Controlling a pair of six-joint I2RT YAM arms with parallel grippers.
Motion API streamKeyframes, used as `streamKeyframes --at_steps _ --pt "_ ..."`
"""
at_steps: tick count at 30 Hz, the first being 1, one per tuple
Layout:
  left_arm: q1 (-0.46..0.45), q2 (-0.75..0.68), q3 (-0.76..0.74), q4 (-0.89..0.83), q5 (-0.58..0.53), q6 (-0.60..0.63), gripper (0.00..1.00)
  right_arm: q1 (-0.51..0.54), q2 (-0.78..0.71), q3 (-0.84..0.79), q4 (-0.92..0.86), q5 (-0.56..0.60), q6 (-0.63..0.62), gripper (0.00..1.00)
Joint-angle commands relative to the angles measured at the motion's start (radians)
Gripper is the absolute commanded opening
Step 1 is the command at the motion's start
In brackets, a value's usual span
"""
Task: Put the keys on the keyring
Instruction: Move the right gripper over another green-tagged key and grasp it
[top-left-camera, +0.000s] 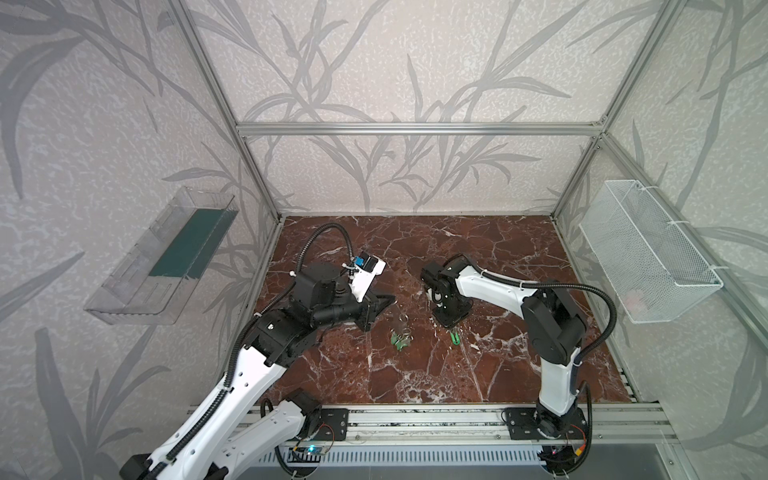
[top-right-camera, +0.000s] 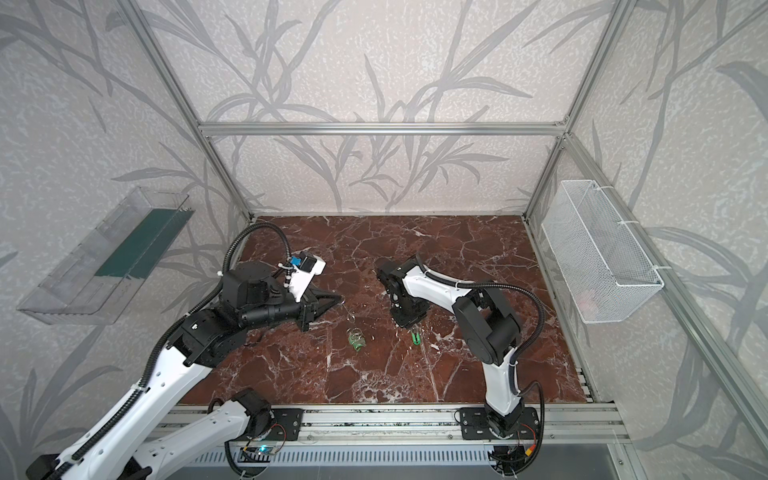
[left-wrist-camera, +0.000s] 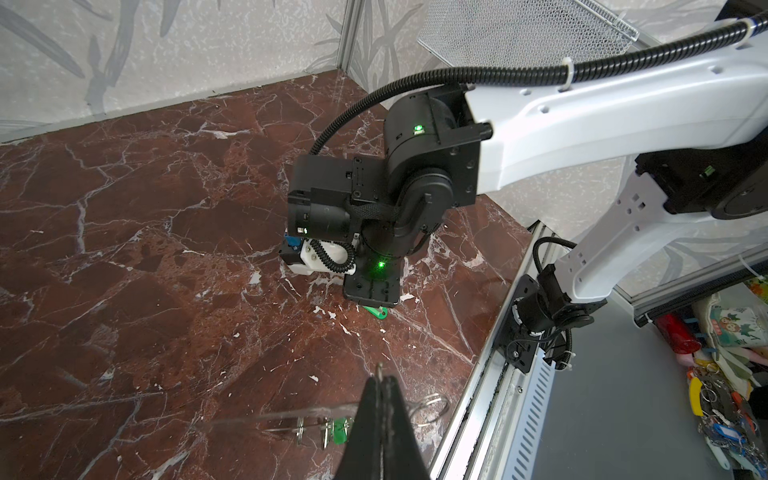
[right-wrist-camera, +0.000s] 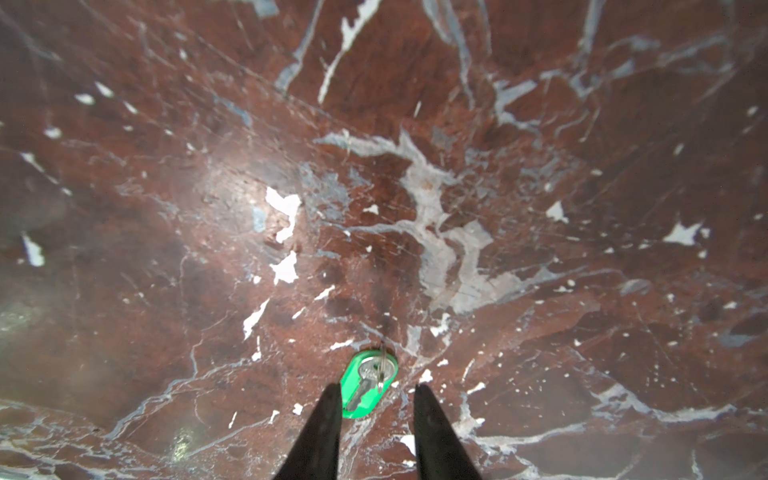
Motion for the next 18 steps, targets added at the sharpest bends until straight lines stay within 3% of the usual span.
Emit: streamKeyframes --at_steps 1,13,18 --pt "0.005 -0.016 0.008 0.017 0.005 0.023 0.0 -0.009 0.035 0.042 -0.04 0.001 -0.007 0.27" --pt "0.005 -0.016 0.008 0.015 0.006 0.025 0.0 -0.03 0.084 0.054 -0.042 -0.04 -0.014 0.18" --pt "0.005 -0.017 0.008 0.013 0.006 0.025 0.0 -0.029 0.079 0.05 -0.04 -0.047 -0.011 0.04"
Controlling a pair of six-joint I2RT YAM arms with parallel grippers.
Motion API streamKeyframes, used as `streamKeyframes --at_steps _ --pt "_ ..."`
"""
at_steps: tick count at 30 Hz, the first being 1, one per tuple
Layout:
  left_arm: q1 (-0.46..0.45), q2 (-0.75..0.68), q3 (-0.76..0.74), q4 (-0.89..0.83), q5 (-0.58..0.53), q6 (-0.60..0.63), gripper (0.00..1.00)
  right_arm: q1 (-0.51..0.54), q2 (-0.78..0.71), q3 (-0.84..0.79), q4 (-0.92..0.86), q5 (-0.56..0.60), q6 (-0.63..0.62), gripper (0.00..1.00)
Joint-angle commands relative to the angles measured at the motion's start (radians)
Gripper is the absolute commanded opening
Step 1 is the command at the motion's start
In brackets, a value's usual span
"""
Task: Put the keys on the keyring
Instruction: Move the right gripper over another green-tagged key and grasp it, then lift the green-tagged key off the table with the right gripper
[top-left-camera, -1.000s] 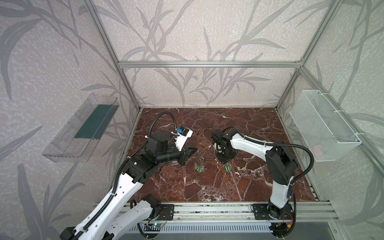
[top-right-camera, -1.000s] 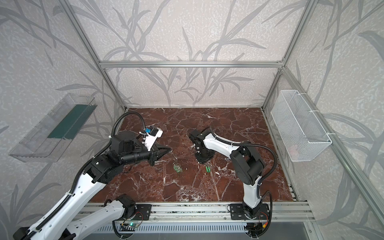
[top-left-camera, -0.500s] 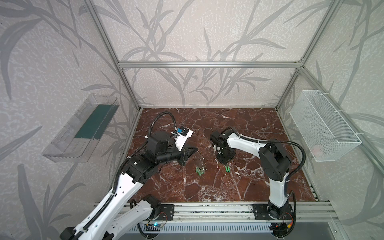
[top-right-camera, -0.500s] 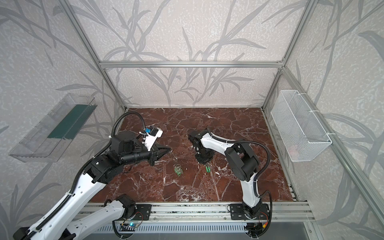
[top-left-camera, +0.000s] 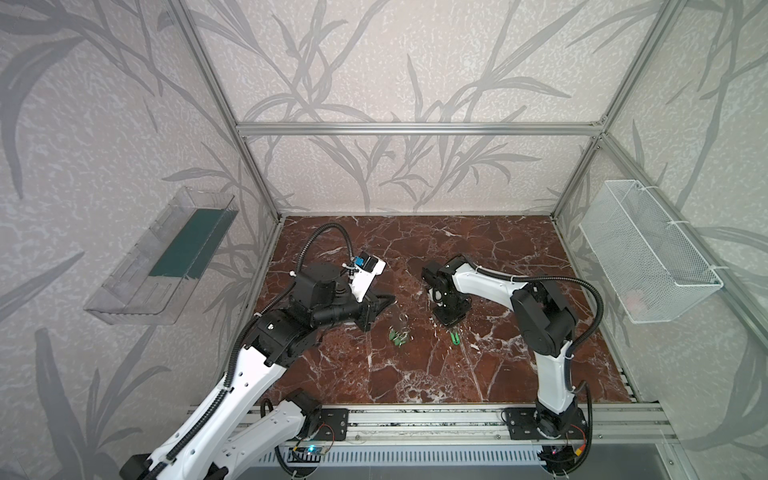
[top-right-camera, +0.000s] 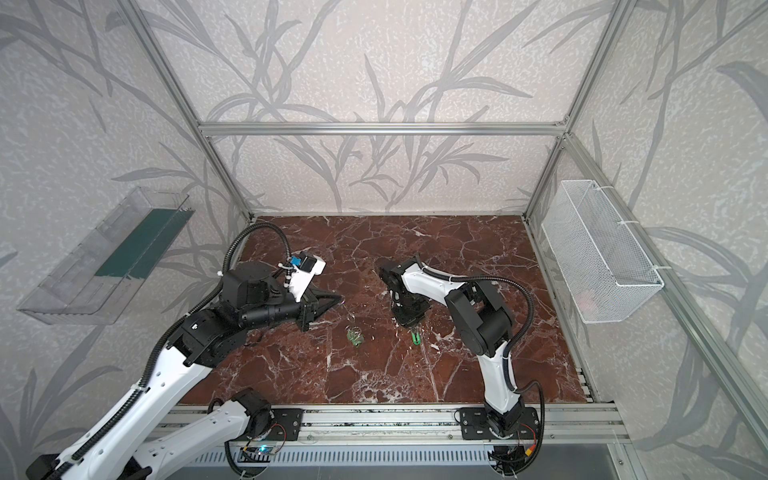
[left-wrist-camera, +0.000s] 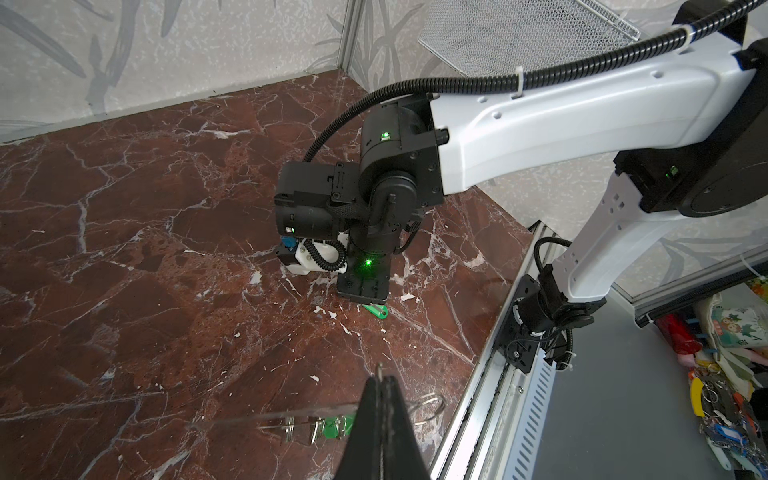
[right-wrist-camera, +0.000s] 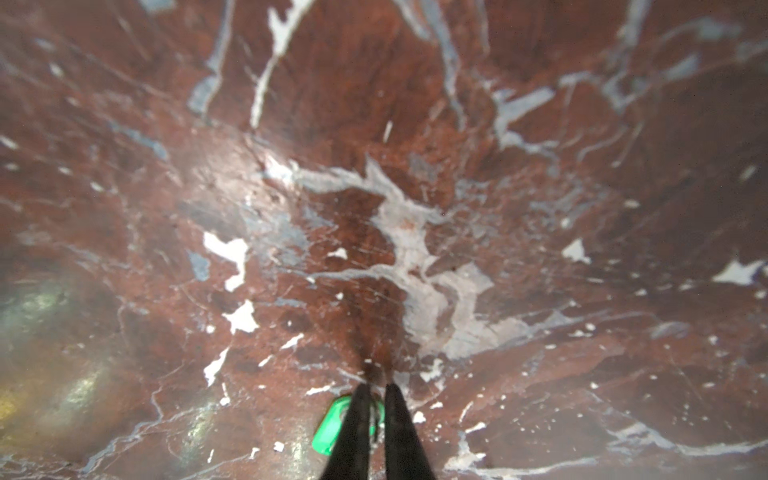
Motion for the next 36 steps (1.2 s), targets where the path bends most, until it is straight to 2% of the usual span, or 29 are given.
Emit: streamKeyframes --at_steps 1,7,11,19,24,36 --pt "0.006 -0.018 0.008 0.012 0.007 0.025 0.0 -0.003 0.01 0.019 -0.03 -0.017 -0.005 0.0" --pt "0.004 -0.018 0.006 0.013 0.004 0.025 0.0 -0.004 -0.041 -0.023 0.007 -0.018 0.02 0.0" --pt "0.005 -0.019 0.006 0.016 -0.004 0.025 0.0 -0.01 -0.129 -0.118 0.108 -0.014 0.075 0.0" --pt "0.005 -0.012 0.004 0.019 -0.005 0.024 0.0 -0.012 -0.361 -0.431 0.489 -0.008 0.216 0.0" --pt "0.005 -0.01 0.001 0.026 -0.013 0.021 0.0 -0.011 -0.46 -0.597 0.71 0.04 0.277 0.0" --pt "0.006 -0.012 0.0 0.026 -0.018 0.021 0.0 -0.008 -0.59 -0.926 1.195 0.137 0.304 0.0"
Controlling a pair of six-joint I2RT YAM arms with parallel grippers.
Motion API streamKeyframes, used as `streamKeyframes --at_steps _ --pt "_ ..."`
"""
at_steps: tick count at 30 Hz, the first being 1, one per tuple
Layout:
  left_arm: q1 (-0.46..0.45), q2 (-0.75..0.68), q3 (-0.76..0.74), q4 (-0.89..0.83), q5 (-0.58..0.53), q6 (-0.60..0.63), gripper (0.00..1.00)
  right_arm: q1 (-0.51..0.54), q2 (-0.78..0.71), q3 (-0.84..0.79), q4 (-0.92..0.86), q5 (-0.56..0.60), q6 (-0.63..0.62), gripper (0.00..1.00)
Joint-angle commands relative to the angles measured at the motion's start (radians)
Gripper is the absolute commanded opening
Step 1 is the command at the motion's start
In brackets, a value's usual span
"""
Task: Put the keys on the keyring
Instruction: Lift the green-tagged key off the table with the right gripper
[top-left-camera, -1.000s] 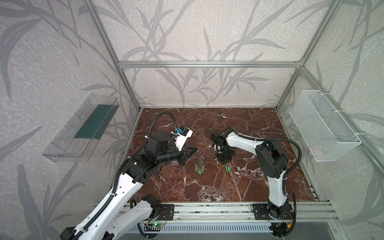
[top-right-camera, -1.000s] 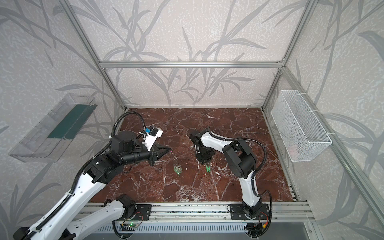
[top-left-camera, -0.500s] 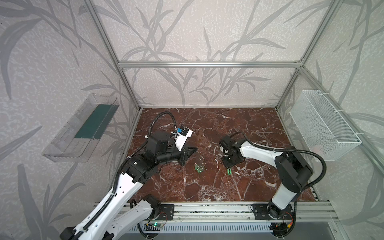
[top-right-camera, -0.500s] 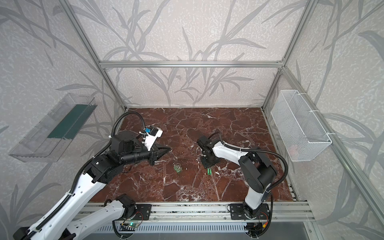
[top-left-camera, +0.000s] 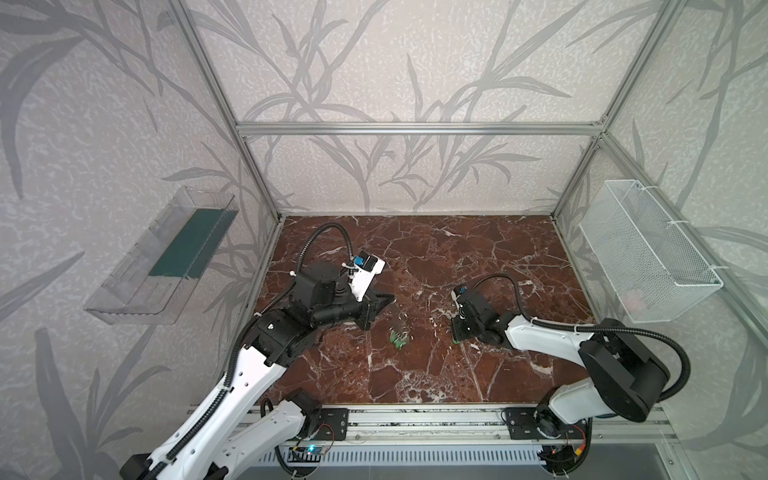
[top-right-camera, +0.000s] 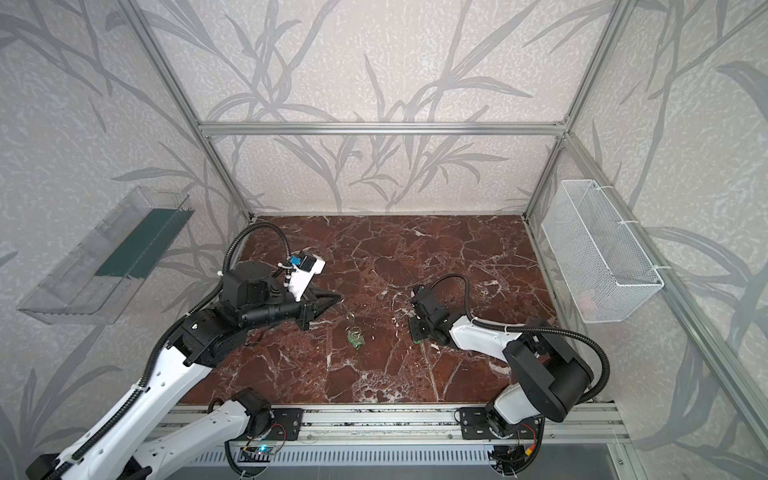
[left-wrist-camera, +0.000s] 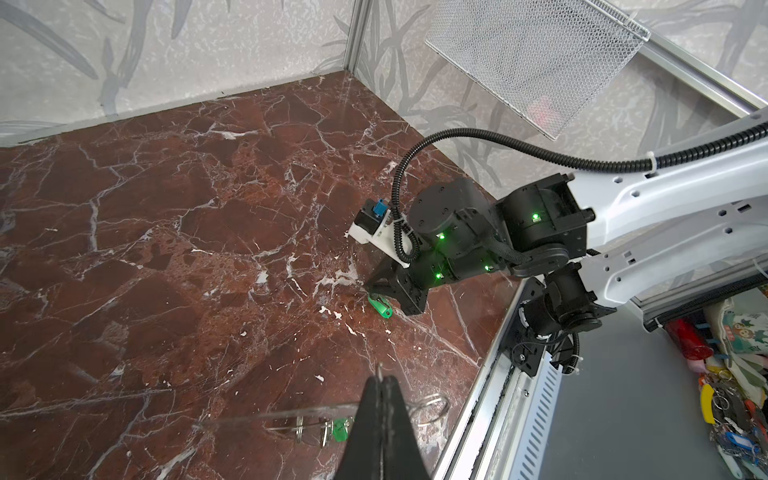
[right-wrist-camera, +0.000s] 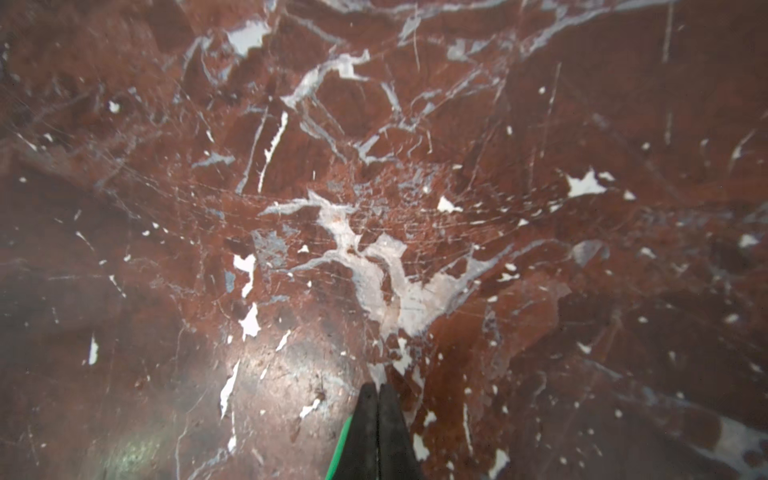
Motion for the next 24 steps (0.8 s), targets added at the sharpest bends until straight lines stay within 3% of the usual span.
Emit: streamKeyframes --at_steps 1,6,9,10,11,13,19,24 --pt "0.006 -0.011 0.0 0.025 0.003 0.021 0.0 0.0 -0.025 -0.093 0.207 0.056 0.01 0.0" --pt "0.006 -0.012 0.0 0.024 0.002 0.023 0.0 -0.001 0.012 -0.182 0.392 0.044 -0.009 0.0" --pt "0.005 -0.012 0.0 0.023 0.001 0.025 0.0 0.0 0.022 -0.195 0.416 0.043 -0.003 0.0" --pt "0.005 -0.012 0.001 0.023 0.002 0.024 0.0 -0.001 0.017 -0.195 0.414 0.042 -0.002 0.02" --pt "0.005 -0.012 0.001 0.023 0.001 0.023 0.0 -0.001 0.008 -0.194 0.411 0.041 -0.001 0.12" --pt "0.006 -0.012 0.001 0.02 0.001 0.025 0.0 0.0 -0.037 -0.181 0.373 0.037 -0.004 0.23" --pt "0.005 -0.017 0.003 0.019 0.002 0.024 0.0 -0.004 -0.193 -0.101 0.159 0.051 -0.024 0.38" --pt "0.006 -0.019 0.003 0.019 0.006 0.024 0.0 -0.027 -0.227 0.011 -0.051 0.028 -0.056 0.42"
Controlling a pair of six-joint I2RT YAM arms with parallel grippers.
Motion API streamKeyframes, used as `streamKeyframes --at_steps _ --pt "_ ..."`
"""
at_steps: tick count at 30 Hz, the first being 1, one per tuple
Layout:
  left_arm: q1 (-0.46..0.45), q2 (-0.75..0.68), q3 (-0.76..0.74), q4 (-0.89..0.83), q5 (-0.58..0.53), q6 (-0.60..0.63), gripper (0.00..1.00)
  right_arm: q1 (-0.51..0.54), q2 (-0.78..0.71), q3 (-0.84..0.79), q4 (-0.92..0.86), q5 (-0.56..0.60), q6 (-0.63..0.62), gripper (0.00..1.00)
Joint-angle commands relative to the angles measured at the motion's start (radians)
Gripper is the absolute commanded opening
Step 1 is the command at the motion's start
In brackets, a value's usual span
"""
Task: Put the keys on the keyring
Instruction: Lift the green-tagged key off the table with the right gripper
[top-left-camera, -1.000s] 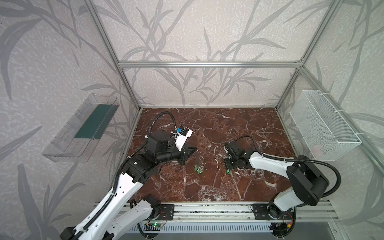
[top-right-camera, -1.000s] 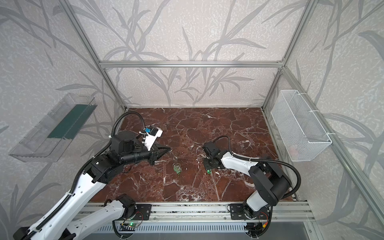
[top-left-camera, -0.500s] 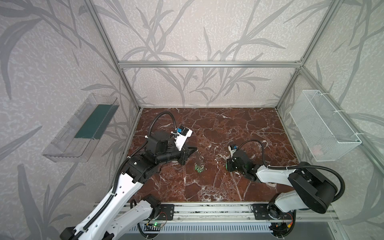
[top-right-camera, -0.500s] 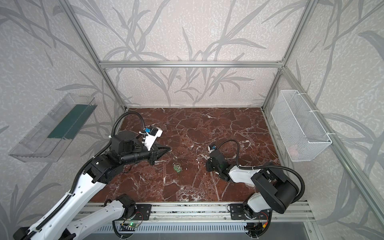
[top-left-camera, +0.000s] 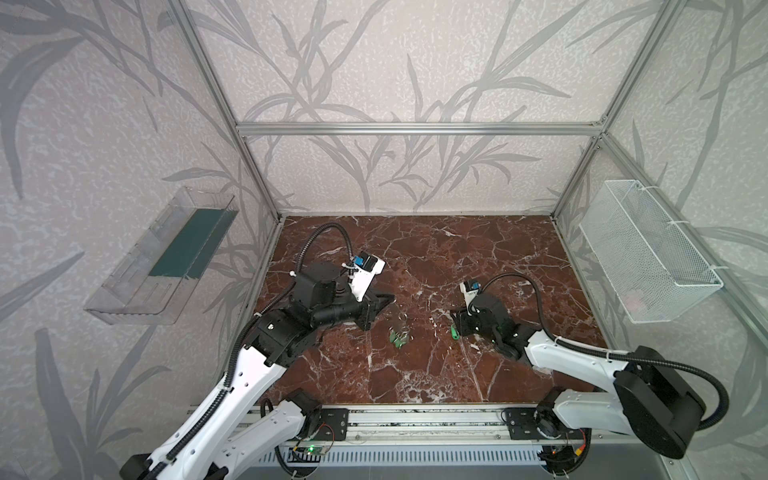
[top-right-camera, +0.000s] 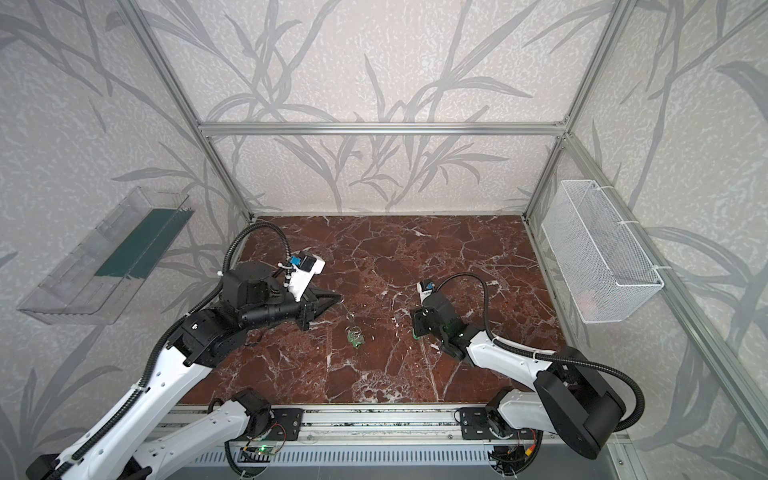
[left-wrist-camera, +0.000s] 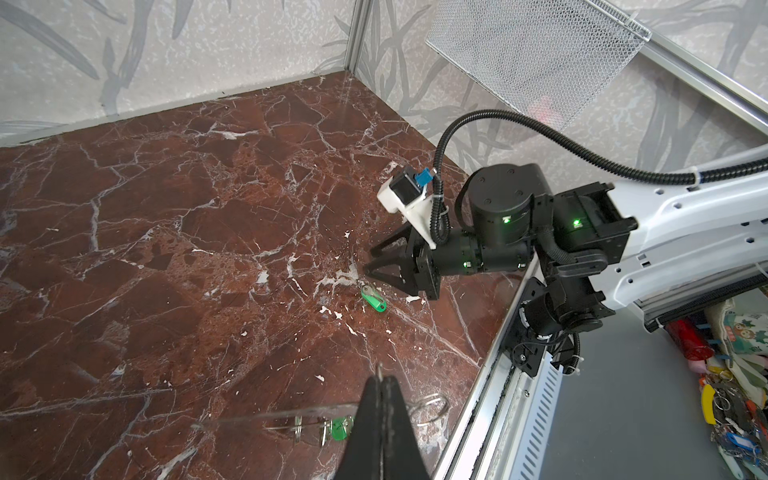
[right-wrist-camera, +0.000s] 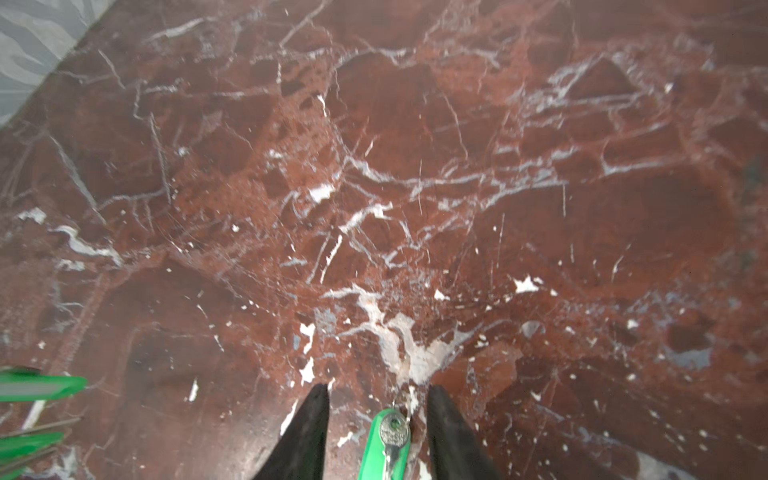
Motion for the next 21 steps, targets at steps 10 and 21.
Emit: streamKeyframes --at_steps 10,21 --pt "0.006 -0.024 0.001 0.02 0.012 0.021 0.0 -0.084 0.096 0.242 -0.412 -0.123 -0.053 0.41" --pt "0.006 -0.015 -0.023 0.075 -0.036 0.004 0.0 -0.066 0.004 0.283 -0.325 -0.373 -0.047 0.44"
